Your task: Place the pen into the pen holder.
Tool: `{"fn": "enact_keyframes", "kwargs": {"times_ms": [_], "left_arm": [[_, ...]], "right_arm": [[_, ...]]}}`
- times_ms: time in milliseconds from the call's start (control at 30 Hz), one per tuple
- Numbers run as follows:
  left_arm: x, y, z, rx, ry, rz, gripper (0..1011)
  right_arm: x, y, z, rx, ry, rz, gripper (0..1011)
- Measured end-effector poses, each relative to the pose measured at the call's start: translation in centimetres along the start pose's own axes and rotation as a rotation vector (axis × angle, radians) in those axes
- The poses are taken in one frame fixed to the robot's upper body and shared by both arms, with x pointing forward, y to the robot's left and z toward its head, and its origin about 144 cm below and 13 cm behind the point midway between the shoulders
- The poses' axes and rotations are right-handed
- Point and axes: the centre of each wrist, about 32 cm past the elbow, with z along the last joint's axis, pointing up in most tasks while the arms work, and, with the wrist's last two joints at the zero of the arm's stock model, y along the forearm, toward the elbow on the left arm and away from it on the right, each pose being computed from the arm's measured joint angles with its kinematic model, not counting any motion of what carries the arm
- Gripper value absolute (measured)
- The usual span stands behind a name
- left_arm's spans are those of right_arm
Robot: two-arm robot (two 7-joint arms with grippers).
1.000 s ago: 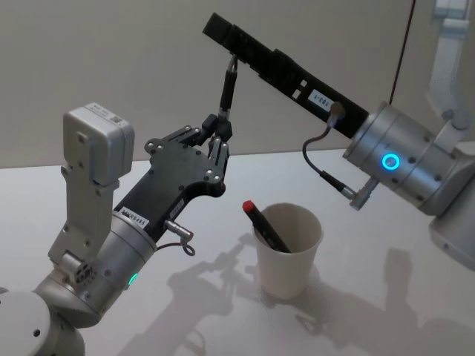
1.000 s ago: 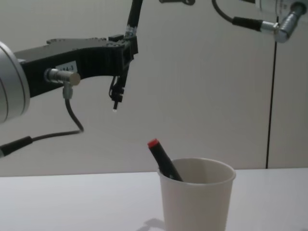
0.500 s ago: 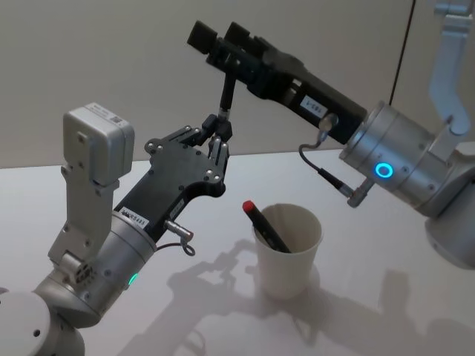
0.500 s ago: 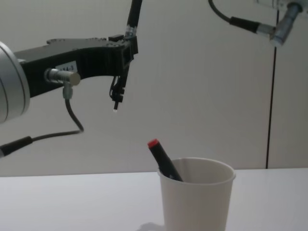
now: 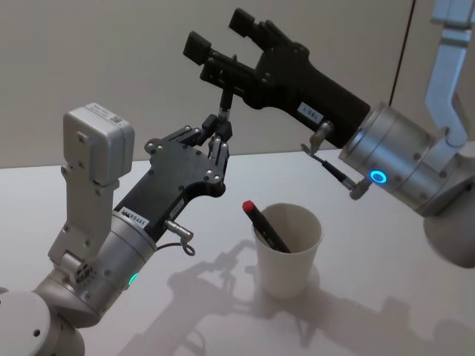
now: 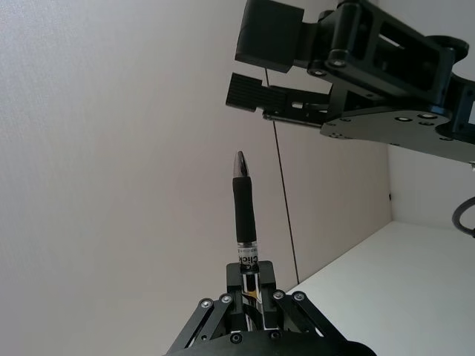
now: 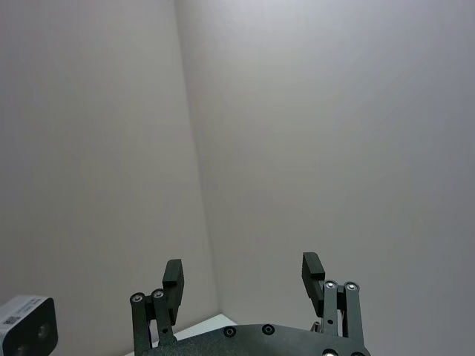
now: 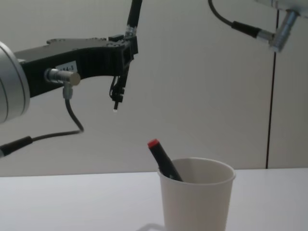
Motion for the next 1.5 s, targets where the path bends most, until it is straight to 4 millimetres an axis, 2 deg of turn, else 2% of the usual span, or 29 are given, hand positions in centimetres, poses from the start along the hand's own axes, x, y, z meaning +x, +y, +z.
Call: {"fn": "enact_keyframes", "kwargs": {"times_ms": [433,667,967,1500], "left_arm": [[0.0,0.0,0.0,0.0,0.0,0.0,135],[0.0,0.0,0.0,0.0,0.0,0.0,135],[0.0,0.0,0.0,0.0,0.0,0.0,135],[0.0,0.0,0.0,0.0,0.0,0.0,135]], "right_arm": [[0.3,-0.4,-0.3,0.083,-0.24,-0.056,1002],[0.6,-1.1,-0.8,0.118,-0.299,-0.123,1001],[0.6,-1.9,-1.5,0.122,-0.279,-0.185,1002],[-0.3,-2.6,-3.4,0.055,-0.116,-0.19,1002]]}}
